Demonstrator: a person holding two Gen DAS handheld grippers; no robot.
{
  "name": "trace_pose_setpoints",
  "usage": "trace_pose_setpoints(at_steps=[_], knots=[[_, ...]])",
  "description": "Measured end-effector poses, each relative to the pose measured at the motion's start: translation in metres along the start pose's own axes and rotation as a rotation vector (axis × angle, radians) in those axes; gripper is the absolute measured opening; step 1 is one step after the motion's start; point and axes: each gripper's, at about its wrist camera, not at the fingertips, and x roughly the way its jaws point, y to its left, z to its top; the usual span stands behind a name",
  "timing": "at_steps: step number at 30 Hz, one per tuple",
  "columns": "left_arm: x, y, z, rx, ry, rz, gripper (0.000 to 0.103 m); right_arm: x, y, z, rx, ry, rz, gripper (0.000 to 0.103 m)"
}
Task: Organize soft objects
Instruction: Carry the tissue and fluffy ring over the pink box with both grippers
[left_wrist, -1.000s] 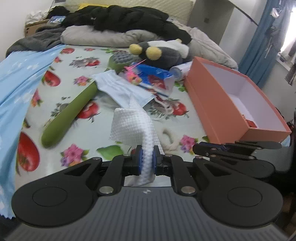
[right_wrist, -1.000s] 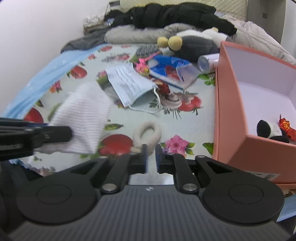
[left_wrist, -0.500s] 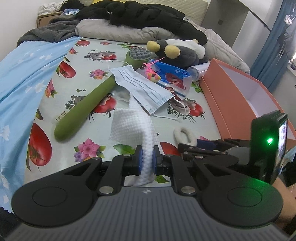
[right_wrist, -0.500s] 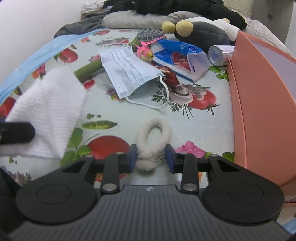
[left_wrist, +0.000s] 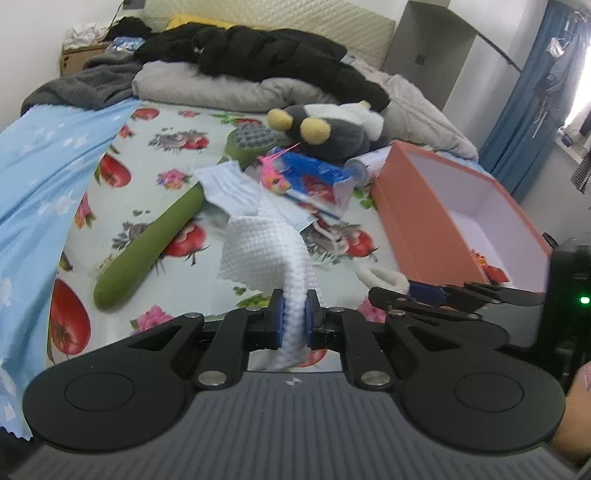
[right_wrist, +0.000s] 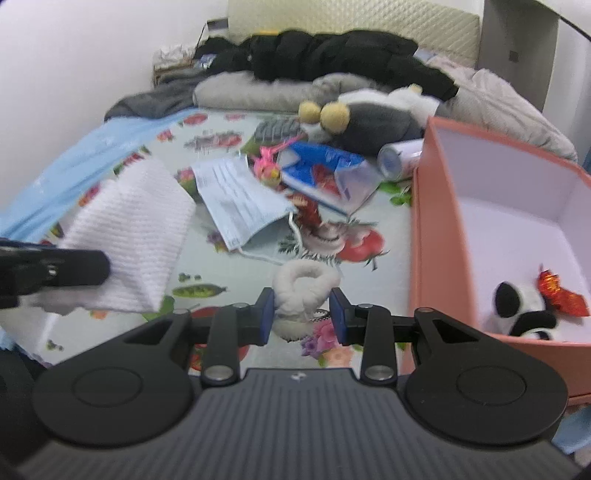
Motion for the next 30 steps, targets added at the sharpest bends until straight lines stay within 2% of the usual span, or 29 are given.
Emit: trace_pose_setpoints(at_steps=[15,22,30], knots=[[-0.05,-0.053,0.017,0.047,-0.088,-0.128,0.013,-0.126,-0.03,0.018,0.083,-0.158,0.003,0.036],[-0.056,-0.086,0.022,0.084,-0.089,-0.207,0.013,-0.154,-0.054,0.015,0.127,-0.186,-0.056,0.036],[-0.045,-0.137,0.028,0.156,-0.067,-0.325,0.013,-0.17,-0.09,0.006,0.21,-0.191,-0.119,0.036]])
